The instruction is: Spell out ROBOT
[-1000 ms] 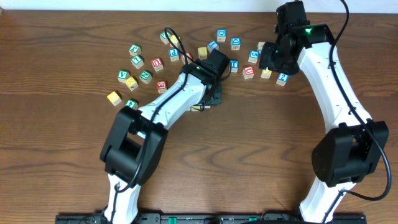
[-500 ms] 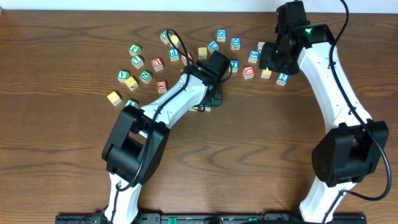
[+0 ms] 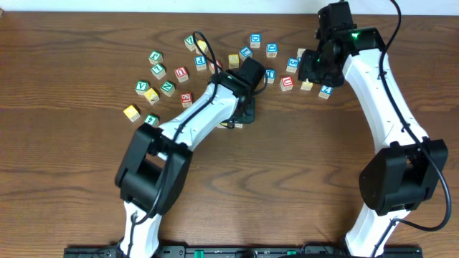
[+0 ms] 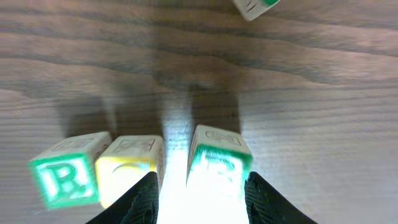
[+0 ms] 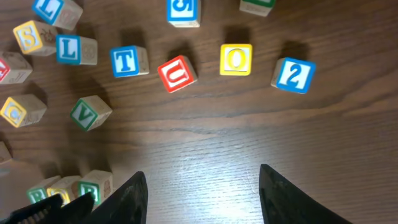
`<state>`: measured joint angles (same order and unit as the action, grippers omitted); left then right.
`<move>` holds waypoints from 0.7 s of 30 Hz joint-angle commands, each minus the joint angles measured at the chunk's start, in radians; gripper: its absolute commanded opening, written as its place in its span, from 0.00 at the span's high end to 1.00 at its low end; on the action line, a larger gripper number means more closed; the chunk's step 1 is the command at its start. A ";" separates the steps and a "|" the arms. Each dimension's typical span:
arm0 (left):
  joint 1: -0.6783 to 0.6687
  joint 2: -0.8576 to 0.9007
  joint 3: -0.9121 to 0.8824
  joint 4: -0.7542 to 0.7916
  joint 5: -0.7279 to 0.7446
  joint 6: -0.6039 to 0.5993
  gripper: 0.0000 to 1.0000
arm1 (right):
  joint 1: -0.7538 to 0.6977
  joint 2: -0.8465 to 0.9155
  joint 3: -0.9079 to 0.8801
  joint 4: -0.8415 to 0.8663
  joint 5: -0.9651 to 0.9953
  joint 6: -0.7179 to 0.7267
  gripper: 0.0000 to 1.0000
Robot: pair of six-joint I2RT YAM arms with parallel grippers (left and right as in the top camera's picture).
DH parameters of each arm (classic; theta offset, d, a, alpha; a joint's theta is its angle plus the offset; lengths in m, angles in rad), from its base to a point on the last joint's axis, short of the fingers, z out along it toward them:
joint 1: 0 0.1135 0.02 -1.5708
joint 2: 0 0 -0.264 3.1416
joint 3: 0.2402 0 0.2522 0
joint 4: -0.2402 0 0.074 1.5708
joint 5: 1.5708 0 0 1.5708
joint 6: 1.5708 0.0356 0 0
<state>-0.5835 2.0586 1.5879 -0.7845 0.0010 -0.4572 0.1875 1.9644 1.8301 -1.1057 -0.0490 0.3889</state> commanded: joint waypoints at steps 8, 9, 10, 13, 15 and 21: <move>0.111 -0.314 0.055 -0.140 -0.013 0.083 0.56 | 0.123 0.018 -0.013 -0.008 -0.013 -0.011 0.52; 0.132 -0.325 0.055 -0.156 -0.013 0.083 0.56 | 0.132 0.018 -0.025 -0.002 -0.013 -0.010 0.53; 0.151 -0.330 0.055 -0.169 -0.013 0.083 0.56 | 0.144 0.018 -0.041 0.008 -0.013 -0.007 0.55; 0.220 -0.330 0.052 -0.201 -0.013 0.083 0.56 | 0.178 0.018 -0.093 0.045 -0.014 0.019 0.61; 0.264 -0.326 0.046 -0.209 -0.013 0.083 0.56 | 0.200 0.018 -0.134 0.088 -0.023 0.026 0.64; 0.367 -0.315 0.034 -0.220 -0.013 0.082 0.62 | 0.243 0.019 -0.232 0.225 -0.092 0.049 0.74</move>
<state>-0.2562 1.7313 1.6360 -0.9916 -0.0006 -0.3874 0.4126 1.9739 1.6291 -0.9085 -0.1017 0.4118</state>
